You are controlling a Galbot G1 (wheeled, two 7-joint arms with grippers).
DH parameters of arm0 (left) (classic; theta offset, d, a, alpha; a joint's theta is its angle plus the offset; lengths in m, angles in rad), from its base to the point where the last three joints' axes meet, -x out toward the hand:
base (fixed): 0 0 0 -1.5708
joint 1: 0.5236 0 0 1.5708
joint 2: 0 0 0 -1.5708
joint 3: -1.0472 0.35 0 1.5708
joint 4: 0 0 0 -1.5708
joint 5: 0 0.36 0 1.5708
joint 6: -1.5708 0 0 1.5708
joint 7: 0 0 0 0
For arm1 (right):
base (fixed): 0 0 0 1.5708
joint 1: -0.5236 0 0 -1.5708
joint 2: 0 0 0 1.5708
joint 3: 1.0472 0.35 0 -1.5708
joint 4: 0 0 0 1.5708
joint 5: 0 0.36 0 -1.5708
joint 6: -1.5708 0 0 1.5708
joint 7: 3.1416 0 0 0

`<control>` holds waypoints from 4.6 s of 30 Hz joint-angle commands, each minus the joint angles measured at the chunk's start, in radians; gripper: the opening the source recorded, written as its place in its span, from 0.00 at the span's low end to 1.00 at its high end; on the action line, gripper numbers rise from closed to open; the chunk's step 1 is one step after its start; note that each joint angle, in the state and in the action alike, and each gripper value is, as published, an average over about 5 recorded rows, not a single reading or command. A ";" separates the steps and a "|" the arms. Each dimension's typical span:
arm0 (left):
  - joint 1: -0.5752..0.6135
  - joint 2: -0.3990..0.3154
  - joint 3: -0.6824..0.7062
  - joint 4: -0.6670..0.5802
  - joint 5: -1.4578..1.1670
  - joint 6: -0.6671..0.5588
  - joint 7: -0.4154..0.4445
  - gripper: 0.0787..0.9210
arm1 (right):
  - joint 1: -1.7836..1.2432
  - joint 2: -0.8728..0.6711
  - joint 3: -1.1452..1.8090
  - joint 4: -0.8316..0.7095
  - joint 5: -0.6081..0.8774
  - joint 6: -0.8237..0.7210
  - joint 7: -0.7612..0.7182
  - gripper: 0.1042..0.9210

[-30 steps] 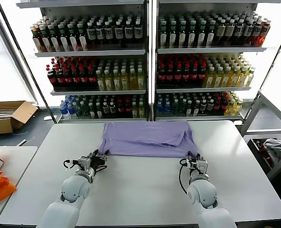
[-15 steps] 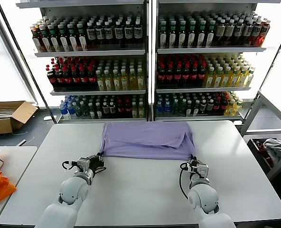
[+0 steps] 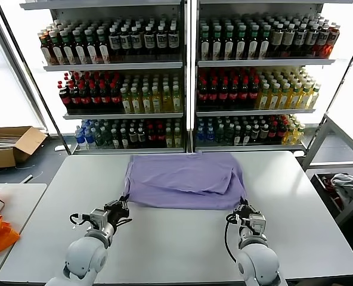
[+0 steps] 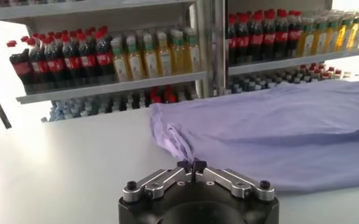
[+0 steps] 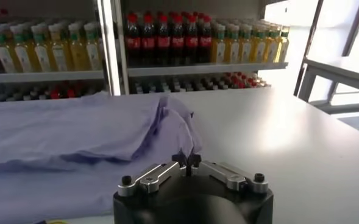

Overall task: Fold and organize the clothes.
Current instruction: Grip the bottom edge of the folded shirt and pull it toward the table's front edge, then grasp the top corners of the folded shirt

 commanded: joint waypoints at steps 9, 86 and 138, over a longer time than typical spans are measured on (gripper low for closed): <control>0.466 -0.024 -0.049 -0.358 0.107 -0.023 -0.012 0.01 | -0.311 -0.035 -0.005 0.222 -0.047 0.020 0.045 0.02; -0.323 0.088 0.046 0.297 -0.144 0.091 0.146 0.88 | 0.814 -0.094 -0.197 -0.767 0.193 -0.093 -0.314 0.88; -0.317 0.067 0.098 0.367 -0.141 0.115 0.130 0.46 | 0.837 0.067 -0.156 -0.981 0.110 -0.083 -0.266 0.53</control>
